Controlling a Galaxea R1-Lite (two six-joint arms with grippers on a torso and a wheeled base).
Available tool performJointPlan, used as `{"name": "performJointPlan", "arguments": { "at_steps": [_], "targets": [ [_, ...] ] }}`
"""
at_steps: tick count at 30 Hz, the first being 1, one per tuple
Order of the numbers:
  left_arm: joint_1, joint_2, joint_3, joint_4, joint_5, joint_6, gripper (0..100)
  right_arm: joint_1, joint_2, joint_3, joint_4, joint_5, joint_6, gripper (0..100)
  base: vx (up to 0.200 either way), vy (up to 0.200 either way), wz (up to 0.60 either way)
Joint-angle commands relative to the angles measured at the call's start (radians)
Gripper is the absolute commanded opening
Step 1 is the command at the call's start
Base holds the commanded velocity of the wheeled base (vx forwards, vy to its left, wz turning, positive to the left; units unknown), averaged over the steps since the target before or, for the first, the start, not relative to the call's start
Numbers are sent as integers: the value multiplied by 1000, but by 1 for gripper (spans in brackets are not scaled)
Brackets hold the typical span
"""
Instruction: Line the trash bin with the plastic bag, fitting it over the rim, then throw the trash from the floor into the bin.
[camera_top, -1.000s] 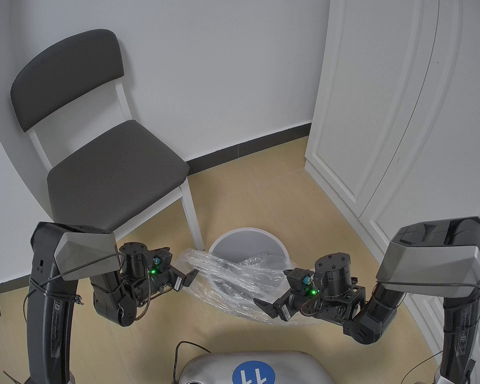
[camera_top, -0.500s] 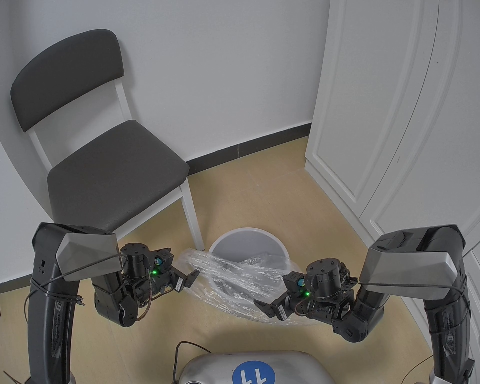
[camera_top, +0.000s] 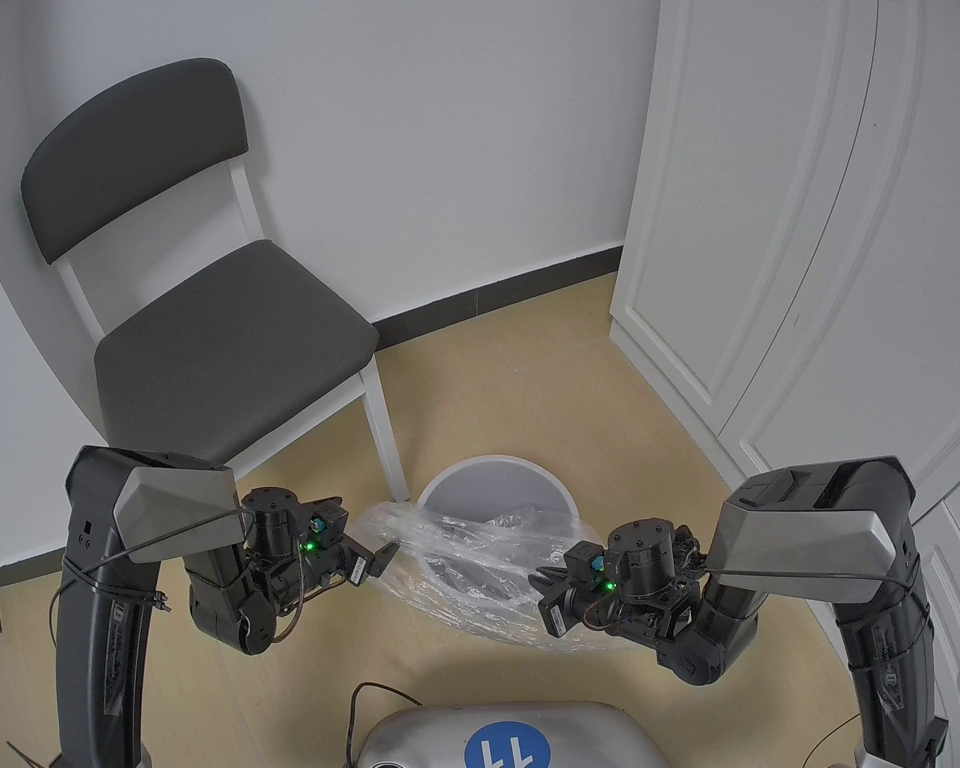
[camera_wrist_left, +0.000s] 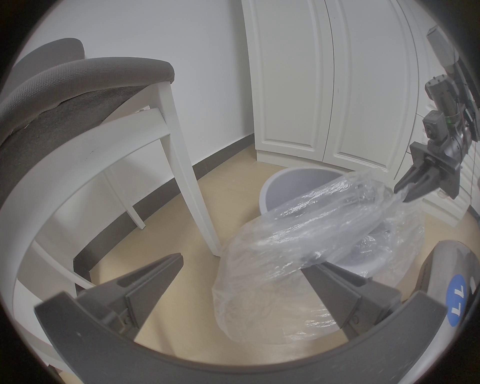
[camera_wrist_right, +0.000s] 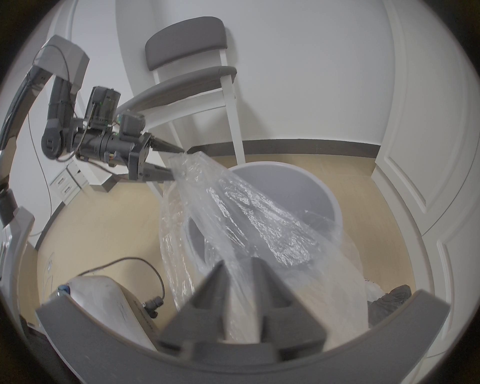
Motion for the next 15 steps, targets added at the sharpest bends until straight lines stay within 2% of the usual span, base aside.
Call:
{"name": "performJointPlan", "arguments": {
  "at_steps": [1,6,8,13,15],
  "targets": [
    [0,4,-2,-1,0,0,100,-7,-1,-11,-16,-1,9,0,0,0,0],
    [0,4,-11,1,1,-2,100,-38,4,-85,-50,-20,18,0,0,0,0],
    [0,11,-31,-1,9,-3,100,-38,16,-131,-54,-61,30,0,0,0,0],
    [0,41,-91,-25,95,-11,100,-39,85,-290,-54,-171,86,0,0,0,0],
    [0,48,-101,-38,98,-11,100,-39,108,-330,-54,-193,92,0,0,0,0]
  ]
}}
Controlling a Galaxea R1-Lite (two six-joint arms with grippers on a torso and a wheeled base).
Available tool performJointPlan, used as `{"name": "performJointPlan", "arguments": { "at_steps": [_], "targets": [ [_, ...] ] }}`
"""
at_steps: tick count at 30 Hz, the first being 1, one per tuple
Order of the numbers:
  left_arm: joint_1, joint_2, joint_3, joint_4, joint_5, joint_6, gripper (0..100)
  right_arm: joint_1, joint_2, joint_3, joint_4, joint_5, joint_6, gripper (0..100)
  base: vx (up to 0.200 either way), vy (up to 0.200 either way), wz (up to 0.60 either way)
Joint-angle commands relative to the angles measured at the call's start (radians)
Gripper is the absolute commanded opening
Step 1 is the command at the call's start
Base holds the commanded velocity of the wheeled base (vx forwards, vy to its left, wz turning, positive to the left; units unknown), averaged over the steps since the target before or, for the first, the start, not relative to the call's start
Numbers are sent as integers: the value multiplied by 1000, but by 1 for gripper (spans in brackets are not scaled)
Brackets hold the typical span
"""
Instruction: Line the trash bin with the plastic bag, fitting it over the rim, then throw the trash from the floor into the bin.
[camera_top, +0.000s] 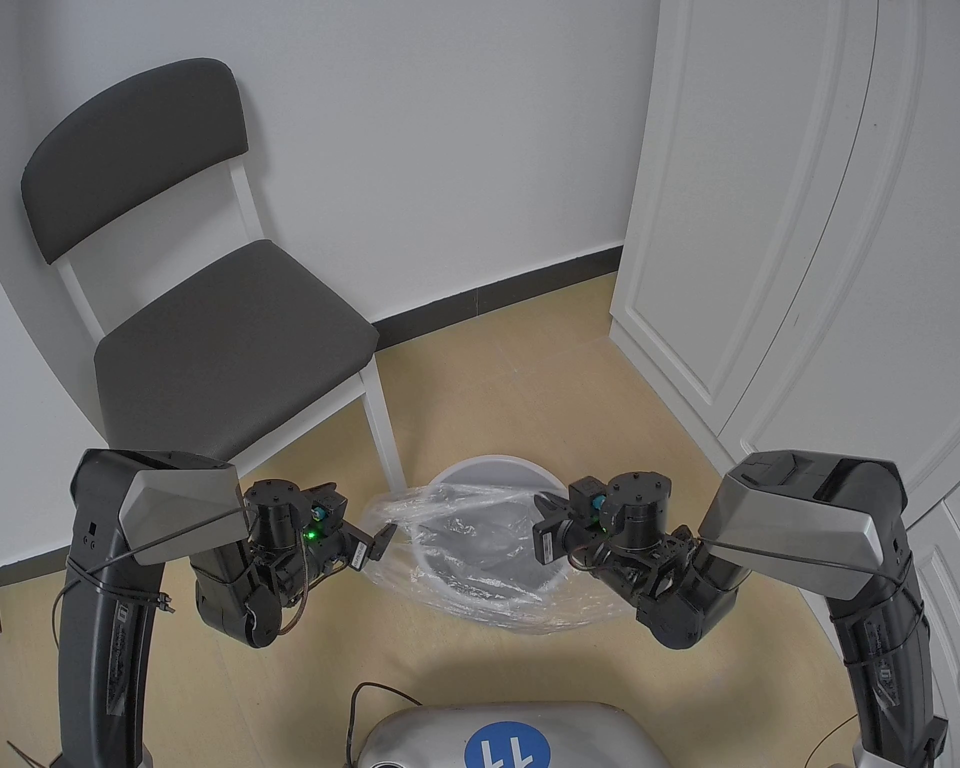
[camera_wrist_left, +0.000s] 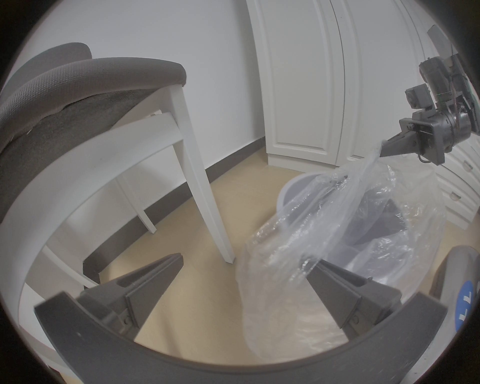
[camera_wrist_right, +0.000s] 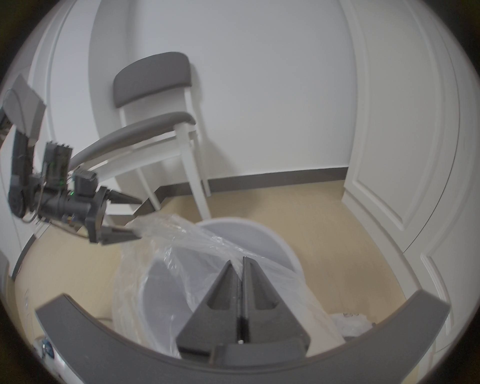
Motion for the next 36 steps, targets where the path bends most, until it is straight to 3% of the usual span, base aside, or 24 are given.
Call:
{"name": "performJointPlan", "arguments": {
  "at_steps": [1,8,18,22,36],
  "targets": [
    [0,38,-57,-34,33,-4,100,-3,100,-164,1,-77,32,0,0,0,0],
    [-1,41,-81,-39,54,-10,100,-12,240,-451,10,-180,72,0,0,0,0],
    [-9,46,-110,-39,77,-19,100,-43,439,-808,67,-212,77,0,0,0,0],
    [-23,57,-144,-39,116,-56,100,-49,496,-946,119,-214,115,0,0,0,0],
    [-46,81,-235,-40,212,-66,100,-40,501,-990,144,-210,213,0,0,0,0]
  ]
}}
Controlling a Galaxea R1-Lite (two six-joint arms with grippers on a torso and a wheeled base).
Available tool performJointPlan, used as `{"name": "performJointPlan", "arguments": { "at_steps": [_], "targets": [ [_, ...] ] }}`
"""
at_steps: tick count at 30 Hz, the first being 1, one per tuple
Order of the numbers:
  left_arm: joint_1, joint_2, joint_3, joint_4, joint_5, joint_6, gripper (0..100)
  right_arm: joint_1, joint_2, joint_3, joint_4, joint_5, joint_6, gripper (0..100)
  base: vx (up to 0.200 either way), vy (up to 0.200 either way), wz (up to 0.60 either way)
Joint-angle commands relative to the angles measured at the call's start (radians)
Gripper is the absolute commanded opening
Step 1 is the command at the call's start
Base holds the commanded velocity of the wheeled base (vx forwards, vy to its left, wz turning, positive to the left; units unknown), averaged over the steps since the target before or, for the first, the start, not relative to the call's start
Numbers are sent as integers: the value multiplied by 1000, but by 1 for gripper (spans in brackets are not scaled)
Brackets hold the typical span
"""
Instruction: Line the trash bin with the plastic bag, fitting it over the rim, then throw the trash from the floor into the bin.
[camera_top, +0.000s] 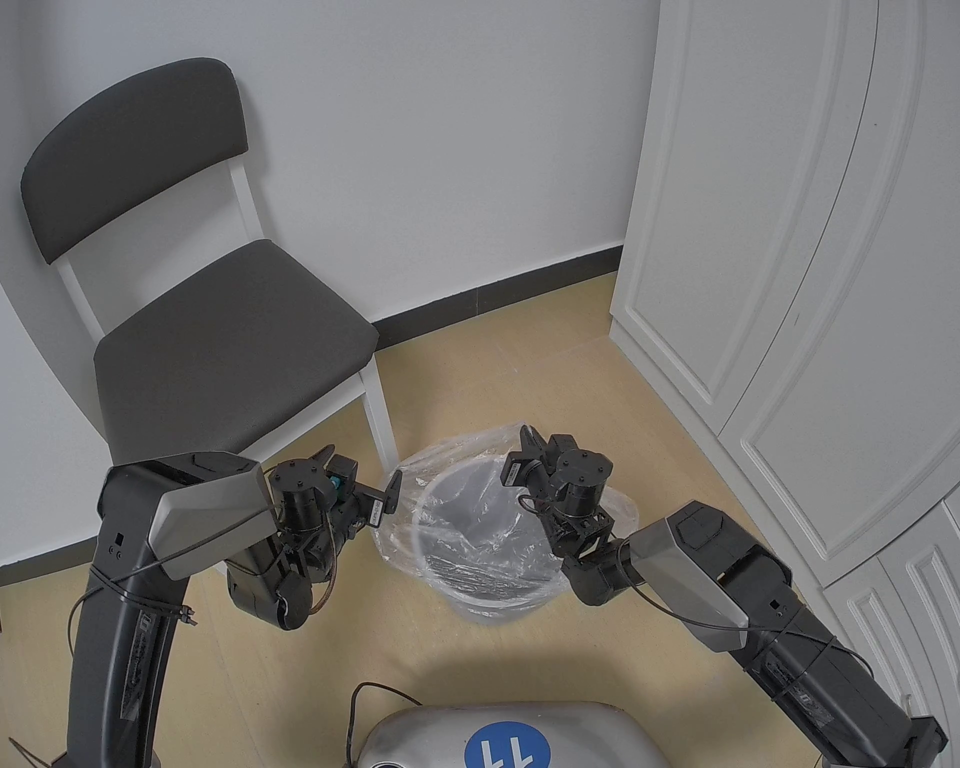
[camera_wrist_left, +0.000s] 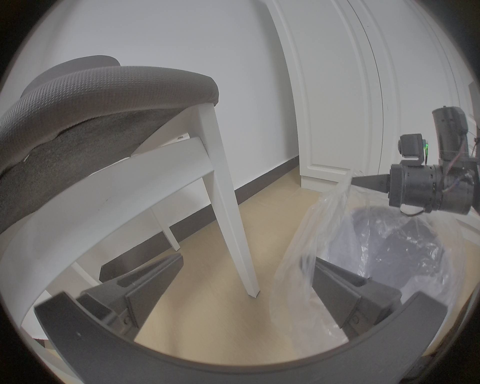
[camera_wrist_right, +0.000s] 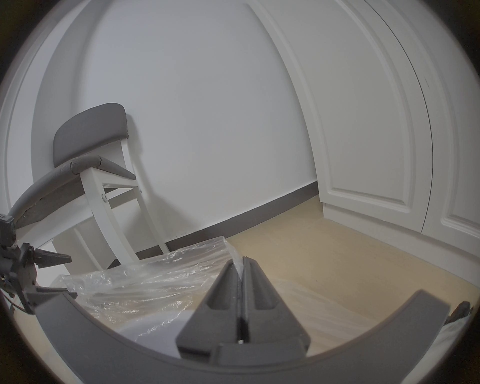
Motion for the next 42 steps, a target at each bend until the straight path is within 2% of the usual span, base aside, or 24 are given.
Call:
{"name": "performJointPlan", "arguments": {
  "at_steps": [1,12,13,19,24,26,29,30,31,32,34,38,42],
  "targets": [
    [-5,10,-17,-1,4,0,100,2,5,-3,1,-1,4,0,0,0,0],
    [-24,31,-38,-25,23,0,100,-22,-59,-3,-8,-5,-2,0,0,0,0],
    [-28,35,-40,-33,23,0,100,-24,-67,-3,-8,-5,-2,100,0,0,0],
    [-42,47,-58,-47,24,0,100,-25,-47,-3,-15,-5,-25,100,0,0,0],
    [-45,48,-66,-47,30,0,100,-24,-45,-3,-114,10,-87,100,0,0,0],
    [-50,51,-72,-47,57,0,100,-22,-108,124,-186,30,-134,100,0,0,0],
    [-51,59,-87,-47,60,0,100,-16,-223,374,-249,110,-134,100,0,0,0],
    [-51,59,-87,-47,60,0,100,-16,-236,401,-254,119,-133,100,0,0,0],
    [-51,59,-89,-47,60,0,100,-16,-299,531,-254,160,-134,100,0,0,0],
    [-51,59,-91,-47,60,-1,100,-16,-299,531,-254,160,-134,100,0,0,0],
    [-51,59,-94,-47,60,-1,100,-25,-398,721,-225,237,-136,100,0,0,0],
    [-56,54,-78,-48,64,-4,100,-42,-463,812,-143,259,-141,100,0,0,0],
    [-62,44,-41,-50,64,-4,100,-51,-472,830,-142,266,-145,100,0,0,0]
  ]
}}
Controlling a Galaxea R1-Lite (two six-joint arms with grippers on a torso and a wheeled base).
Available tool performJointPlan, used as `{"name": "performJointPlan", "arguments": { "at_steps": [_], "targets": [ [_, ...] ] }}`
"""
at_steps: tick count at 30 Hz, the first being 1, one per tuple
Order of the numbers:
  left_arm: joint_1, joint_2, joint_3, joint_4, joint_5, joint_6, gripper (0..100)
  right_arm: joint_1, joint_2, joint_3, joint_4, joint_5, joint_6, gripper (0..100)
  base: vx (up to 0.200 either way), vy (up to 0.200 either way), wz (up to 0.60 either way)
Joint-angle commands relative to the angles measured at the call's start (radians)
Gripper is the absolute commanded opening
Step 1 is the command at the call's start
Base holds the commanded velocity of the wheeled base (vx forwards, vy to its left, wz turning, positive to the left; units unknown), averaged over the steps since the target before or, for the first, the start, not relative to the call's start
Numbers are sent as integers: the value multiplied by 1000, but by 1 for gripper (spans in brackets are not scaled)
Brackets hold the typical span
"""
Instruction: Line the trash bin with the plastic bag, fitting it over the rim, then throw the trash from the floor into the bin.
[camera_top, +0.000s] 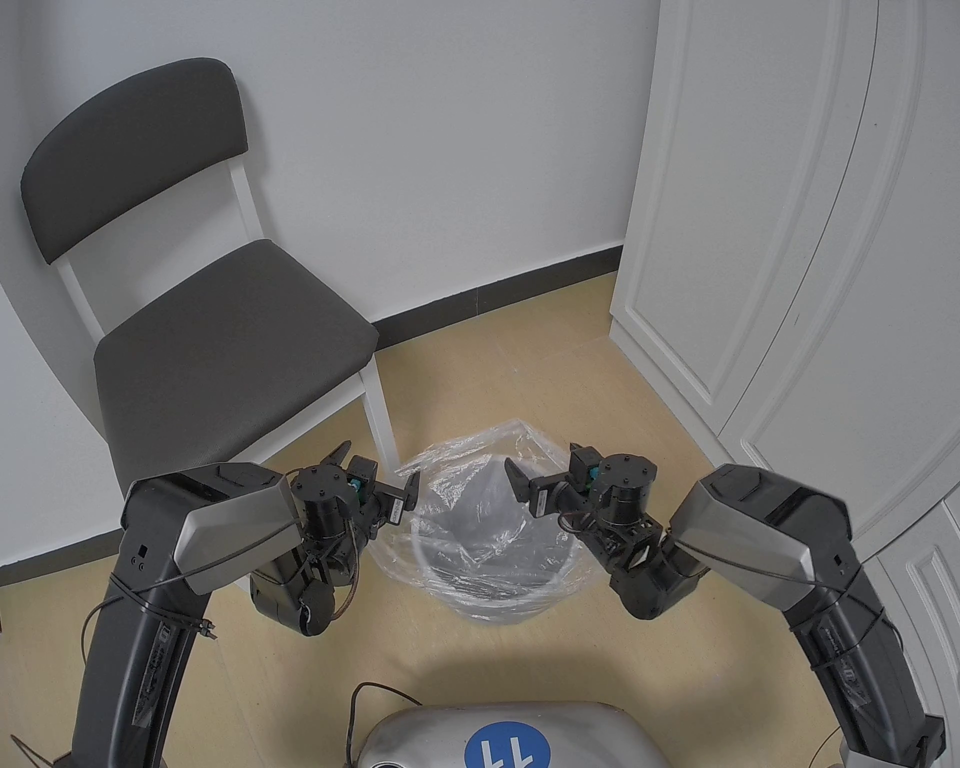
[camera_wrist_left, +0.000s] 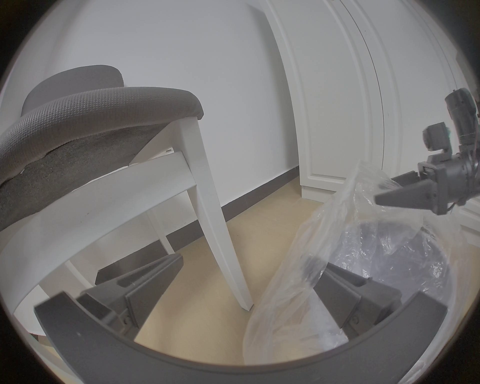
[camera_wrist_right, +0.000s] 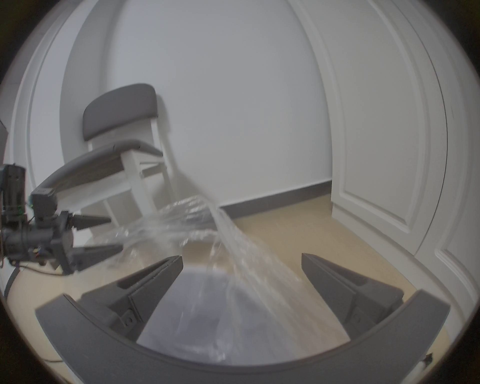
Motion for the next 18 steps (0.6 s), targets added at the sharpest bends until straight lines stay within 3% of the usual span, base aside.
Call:
{"name": "performJointPlan", "arguments": {
  "at_steps": [1,5,14,18],
  "targets": [
    [-16,-32,70,-3,4,-3,100,-34,-236,293,31,98,-47,100,0,0,0],
    [-14,-35,70,-1,5,-2,100,-55,-291,386,45,157,-96,100,0,0,0],
    [-7,-34,53,7,13,1,100,-89,-307,382,194,157,-114,100,0,0,0],
    [-7,-34,44,16,54,3,100,-92,-276,348,231,156,-113,100,0,0,0]
  ]
}}
